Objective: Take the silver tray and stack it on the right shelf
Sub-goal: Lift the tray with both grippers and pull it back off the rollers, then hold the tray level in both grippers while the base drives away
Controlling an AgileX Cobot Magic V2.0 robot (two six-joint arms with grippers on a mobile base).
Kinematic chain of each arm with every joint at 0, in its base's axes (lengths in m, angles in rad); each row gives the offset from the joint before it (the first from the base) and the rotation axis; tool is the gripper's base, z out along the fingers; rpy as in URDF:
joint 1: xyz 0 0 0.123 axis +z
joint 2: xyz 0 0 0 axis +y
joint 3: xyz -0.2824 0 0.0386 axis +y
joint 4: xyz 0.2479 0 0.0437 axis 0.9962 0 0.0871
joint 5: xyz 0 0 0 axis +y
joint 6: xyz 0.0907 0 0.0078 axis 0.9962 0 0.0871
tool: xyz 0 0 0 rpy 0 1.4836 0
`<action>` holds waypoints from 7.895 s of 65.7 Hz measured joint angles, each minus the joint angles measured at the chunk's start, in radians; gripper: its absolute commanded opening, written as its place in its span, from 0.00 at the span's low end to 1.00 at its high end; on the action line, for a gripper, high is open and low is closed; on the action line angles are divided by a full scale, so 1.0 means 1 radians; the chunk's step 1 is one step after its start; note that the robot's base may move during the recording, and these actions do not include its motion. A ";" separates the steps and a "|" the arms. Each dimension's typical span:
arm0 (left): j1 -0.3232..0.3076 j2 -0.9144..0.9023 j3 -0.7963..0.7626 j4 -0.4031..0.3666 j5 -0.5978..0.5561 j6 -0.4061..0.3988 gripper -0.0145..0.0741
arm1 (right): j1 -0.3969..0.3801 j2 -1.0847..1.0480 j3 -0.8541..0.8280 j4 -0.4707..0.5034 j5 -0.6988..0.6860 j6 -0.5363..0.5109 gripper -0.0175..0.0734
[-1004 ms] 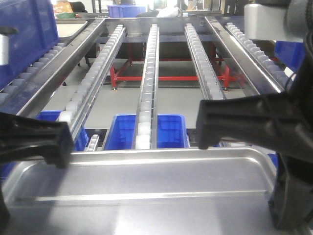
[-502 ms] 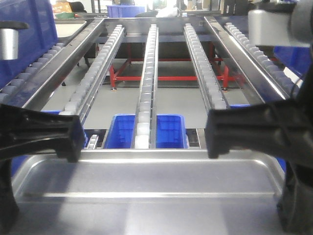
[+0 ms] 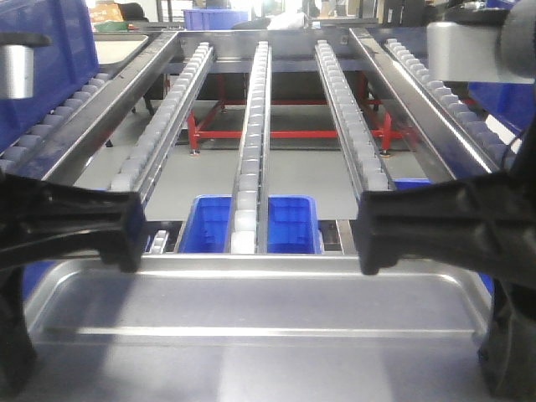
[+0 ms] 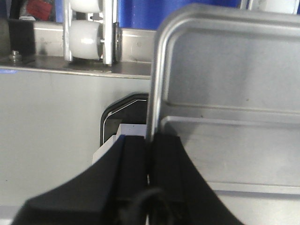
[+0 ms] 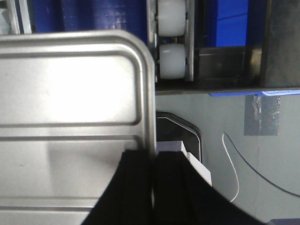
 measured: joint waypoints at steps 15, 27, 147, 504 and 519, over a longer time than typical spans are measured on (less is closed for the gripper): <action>0.000 0.000 -0.001 0.000 -0.001 0.000 0.05 | 0.000 0.000 0.000 -0.005 0.002 0.000 0.27; 0.000 0.000 -0.001 0.000 -0.002 0.000 0.05 | 0.000 0.000 0.000 -0.009 0.002 -0.002 0.27; 0.000 0.000 -0.001 0.000 -0.002 0.000 0.05 | 0.000 0.000 0.000 -0.009 0.004 -0.002 0.27; -0.002 0.000 -0.018 -0.028 0.153 -0.006 0.05 | 0.002 0.000 0.000 0.013 -0.061 -0.004 0.27; -0.002 0.000 -0.018 -0.028 0.153 -0.006 0.05 | 0.002 0.000 0.000 0.013 -0.061 -0.004 0.27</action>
